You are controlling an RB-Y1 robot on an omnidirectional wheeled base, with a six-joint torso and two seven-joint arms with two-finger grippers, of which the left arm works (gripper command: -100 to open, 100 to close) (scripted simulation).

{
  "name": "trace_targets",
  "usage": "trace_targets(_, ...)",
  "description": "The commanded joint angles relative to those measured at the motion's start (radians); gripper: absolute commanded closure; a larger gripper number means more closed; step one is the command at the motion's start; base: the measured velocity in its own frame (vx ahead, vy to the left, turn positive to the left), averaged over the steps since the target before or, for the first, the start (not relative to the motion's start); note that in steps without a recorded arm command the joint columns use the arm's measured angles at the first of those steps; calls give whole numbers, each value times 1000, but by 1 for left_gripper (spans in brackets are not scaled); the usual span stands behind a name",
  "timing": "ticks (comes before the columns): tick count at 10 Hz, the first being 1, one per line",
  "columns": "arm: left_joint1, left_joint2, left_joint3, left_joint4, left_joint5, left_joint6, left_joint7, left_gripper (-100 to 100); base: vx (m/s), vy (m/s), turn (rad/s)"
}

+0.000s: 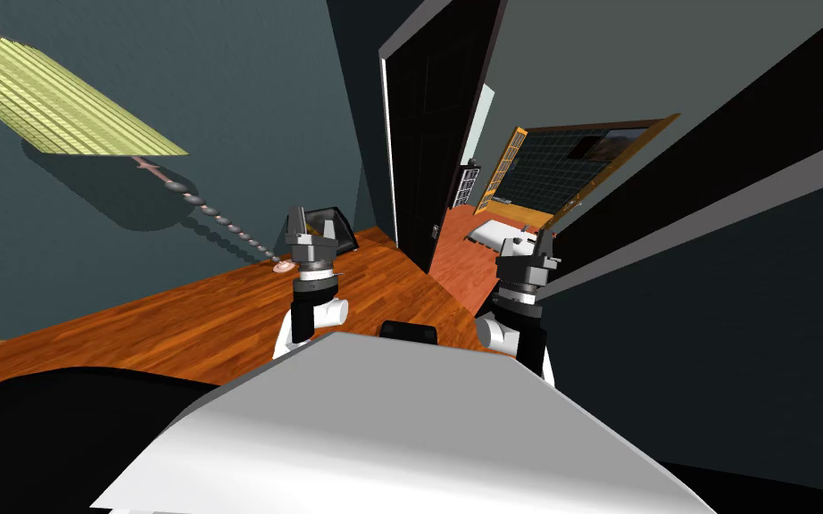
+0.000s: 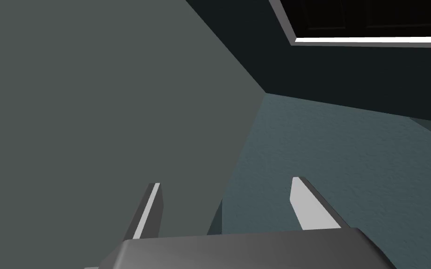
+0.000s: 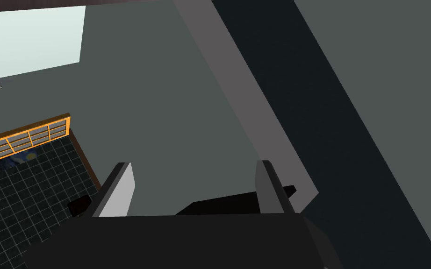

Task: Push the door open

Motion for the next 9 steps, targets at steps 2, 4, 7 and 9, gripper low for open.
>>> trace_targets(2,-21,15,-7,54,1,-12,1,-100,60,0,-61)
trace_targets(4,-32,23,-11,84,2,-19,1,-100,76,9,-43)
trace_targets(7,-55,37,-20,144,3,-32,2,-100,64,6,-48)
trace_targets(9,-72,47,-26,188,4,-42,2,-100,71,7,-58)
